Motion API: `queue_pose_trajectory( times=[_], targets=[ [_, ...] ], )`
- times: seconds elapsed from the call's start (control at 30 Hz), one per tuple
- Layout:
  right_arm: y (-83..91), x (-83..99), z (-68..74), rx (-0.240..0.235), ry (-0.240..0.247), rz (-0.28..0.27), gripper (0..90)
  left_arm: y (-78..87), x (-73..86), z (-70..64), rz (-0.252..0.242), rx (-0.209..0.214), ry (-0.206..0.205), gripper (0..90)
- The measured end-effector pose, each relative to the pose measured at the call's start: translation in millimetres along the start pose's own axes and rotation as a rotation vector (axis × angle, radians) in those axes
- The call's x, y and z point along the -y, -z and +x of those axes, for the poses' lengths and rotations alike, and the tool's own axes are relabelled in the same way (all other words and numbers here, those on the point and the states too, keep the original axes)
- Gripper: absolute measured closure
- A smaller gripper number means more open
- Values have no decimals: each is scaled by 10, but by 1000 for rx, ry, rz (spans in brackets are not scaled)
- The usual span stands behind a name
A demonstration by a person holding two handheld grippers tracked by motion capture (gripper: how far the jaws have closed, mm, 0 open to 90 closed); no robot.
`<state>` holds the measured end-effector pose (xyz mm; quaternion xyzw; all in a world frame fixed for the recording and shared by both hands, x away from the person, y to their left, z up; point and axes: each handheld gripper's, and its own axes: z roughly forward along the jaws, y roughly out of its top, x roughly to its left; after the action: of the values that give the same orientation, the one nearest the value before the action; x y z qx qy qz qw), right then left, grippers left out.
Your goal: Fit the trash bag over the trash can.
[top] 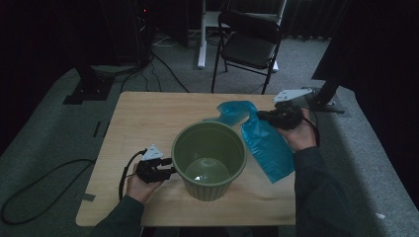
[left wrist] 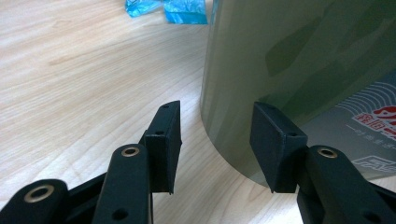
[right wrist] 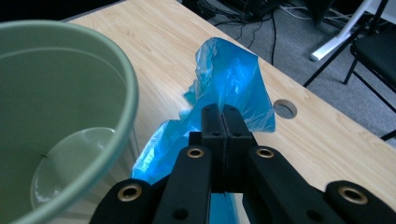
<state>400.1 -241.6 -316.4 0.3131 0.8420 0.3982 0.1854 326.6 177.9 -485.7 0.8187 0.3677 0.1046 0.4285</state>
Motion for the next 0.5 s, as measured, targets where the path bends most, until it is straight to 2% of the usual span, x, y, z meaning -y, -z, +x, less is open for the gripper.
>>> queue_pose_trajectory(
  times=[0.33,0.5],
  targets=[
    [48,-177,-9,-11,13,-18,900,-72,-31,-32,9,8,-10,533],
    [68,-285,43,-13,39,-22,900,-100,-69,-25,10,2,-15,531]
  ],
)
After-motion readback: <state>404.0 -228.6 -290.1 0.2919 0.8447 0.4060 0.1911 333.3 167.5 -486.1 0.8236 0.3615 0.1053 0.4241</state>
